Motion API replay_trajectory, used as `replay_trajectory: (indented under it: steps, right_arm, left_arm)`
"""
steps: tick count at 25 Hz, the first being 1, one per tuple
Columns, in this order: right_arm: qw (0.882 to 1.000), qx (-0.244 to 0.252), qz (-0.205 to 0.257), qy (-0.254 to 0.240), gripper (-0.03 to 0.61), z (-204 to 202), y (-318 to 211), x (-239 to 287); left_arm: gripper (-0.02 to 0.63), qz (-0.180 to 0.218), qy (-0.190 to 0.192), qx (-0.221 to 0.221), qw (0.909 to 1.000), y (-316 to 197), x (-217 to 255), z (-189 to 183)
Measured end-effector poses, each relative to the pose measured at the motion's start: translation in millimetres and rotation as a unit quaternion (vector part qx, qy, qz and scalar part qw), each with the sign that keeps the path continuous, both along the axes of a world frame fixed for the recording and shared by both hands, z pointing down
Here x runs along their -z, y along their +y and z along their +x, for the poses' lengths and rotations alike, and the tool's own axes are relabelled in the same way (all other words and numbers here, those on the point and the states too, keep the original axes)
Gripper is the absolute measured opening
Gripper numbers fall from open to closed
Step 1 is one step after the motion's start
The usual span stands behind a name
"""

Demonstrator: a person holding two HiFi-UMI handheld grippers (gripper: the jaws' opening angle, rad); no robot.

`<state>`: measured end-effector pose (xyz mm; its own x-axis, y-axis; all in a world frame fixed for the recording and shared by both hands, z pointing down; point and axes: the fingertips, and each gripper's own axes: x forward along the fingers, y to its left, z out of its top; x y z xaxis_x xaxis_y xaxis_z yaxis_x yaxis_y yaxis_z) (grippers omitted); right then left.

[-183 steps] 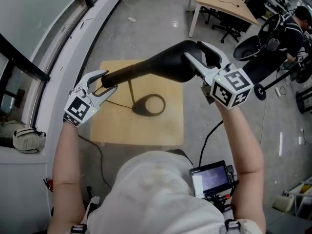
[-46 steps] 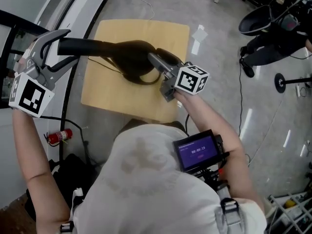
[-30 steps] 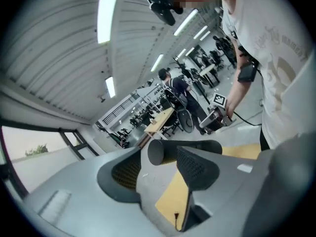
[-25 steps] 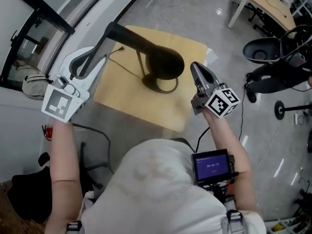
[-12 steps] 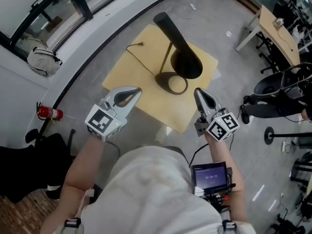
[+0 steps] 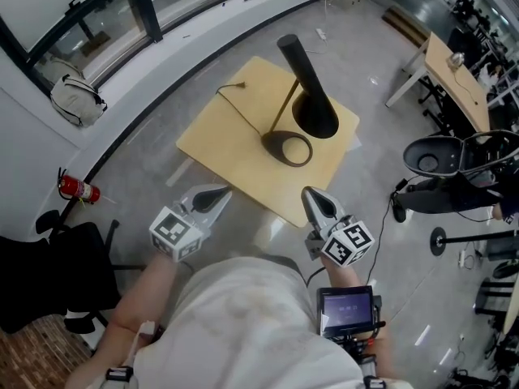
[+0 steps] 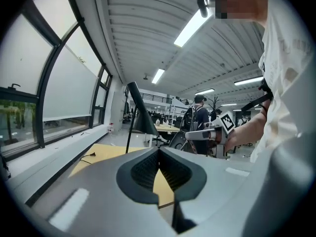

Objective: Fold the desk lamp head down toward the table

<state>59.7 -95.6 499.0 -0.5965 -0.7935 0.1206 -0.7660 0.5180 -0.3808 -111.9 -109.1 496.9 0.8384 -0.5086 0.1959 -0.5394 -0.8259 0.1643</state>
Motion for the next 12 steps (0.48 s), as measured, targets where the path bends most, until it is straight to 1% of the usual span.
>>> replay_trajectory:
  steps: [2, 6, 12]
  right_arm:
    - [1.0, 0.0, -0.002, 0.003, 0.012, -5, 8, -2]
    - [0.999, 0.014, -0.008, 0.035, 0.012, -18, 21, -2]
    - [0.999, 0.006, -0.019, 0.033, 0.012, -32, 36, -7]
  left_arm:
    - [0.002, 0.005, 0.006, 0.003, 1.0, 7, 5, 1]
    - [0.002, 0.011, 0.023, 0.012, 0.9996, 17, 15, 0]
    - [0.002, 0.007, 0.022, 0.019, 0.9996, 34, 8, -25]
